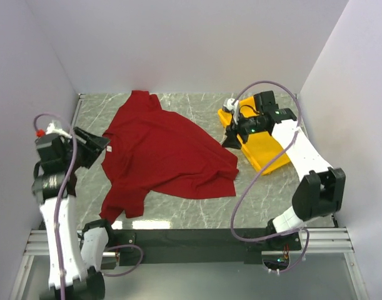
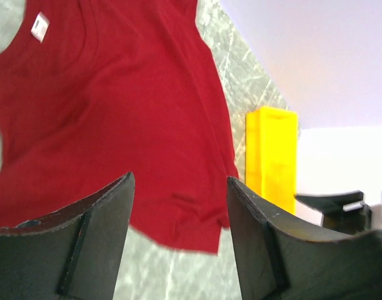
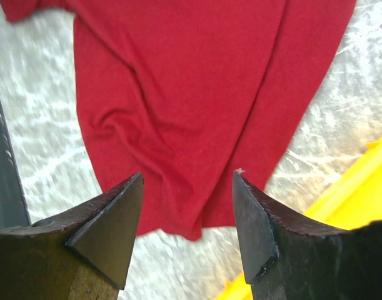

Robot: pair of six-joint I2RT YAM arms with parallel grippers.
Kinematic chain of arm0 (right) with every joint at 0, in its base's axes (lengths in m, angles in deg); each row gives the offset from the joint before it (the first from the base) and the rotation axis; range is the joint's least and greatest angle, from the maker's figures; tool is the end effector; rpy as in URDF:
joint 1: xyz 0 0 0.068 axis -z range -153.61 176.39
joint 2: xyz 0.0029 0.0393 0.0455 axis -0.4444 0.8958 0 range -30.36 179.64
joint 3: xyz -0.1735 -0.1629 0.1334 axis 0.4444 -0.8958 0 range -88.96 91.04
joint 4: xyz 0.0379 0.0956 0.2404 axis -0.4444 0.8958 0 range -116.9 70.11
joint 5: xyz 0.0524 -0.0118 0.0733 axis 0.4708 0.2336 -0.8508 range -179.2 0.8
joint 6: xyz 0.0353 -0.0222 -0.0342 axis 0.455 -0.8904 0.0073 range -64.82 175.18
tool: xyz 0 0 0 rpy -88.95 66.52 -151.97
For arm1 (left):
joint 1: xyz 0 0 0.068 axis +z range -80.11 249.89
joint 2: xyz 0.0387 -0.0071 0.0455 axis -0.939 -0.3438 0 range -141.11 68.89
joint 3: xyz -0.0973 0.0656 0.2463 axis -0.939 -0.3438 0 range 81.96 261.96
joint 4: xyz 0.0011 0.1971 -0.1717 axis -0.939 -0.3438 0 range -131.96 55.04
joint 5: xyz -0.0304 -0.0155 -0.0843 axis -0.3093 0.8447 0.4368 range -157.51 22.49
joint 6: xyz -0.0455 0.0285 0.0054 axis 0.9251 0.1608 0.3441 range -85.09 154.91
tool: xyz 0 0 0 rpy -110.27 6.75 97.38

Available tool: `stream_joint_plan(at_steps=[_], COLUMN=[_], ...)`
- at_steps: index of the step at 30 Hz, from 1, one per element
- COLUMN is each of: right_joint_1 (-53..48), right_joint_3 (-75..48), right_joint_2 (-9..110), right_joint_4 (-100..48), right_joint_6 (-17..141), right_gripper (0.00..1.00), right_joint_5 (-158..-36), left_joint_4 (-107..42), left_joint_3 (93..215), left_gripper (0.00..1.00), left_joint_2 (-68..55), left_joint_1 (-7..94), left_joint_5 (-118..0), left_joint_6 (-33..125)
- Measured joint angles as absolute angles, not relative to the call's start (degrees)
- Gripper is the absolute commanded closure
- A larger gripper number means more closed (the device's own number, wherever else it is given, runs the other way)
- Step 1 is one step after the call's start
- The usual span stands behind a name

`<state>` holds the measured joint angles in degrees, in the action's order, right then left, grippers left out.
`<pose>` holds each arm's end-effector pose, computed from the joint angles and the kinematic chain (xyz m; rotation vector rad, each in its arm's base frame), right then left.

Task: Fold and stack the t-shirts
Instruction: Flatten the tshirt out

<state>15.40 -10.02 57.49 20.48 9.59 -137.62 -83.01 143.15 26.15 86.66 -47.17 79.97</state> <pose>0.3047 0.0863 0.3174 -1.3304 1.8281 0.7598 0.1308 0.0265 0.3740 -0.8952 1.9237 -0.6672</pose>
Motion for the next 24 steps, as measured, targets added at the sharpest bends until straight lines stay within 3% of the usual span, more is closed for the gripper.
stream_joint_plan(at_steps=[4, 8, 15, 24], right_joint_1=[15.36, 14.97, 13.20, 12.65], right_joint_3=[-5.41, 1.23, 2.98, 2.98], right_joint_2=[64.03, 73.67, 79.20, 79.18], right_joint_4=[17.44, 13.99, 12.63, 11.30], right_joint_6=[17.33, 25.05, 31.34, 33.77], right_gripper=[0.36, 0.38, 0.38, 0.38], right_joint_5=[-136.62, -132.42, -128.58, -126.50], left_joint_4=[-68.89, -59.25, -53.06, -55.77], left_joint_3=[137.47, 142.39, 166.25, 190.89], left_gripper=[0.33, 0.34, 0.35, 0.34], left_joint_2=[13.91, -5.80, -34.81, -58.83], left_joint_1=[85.57, 82.60, 79.41, 78.31], left_joint_5=[-46.49, -48.57, -52.88, -55.65], left_joint_6=[80.71, 77.28, 68.36, 60.51])
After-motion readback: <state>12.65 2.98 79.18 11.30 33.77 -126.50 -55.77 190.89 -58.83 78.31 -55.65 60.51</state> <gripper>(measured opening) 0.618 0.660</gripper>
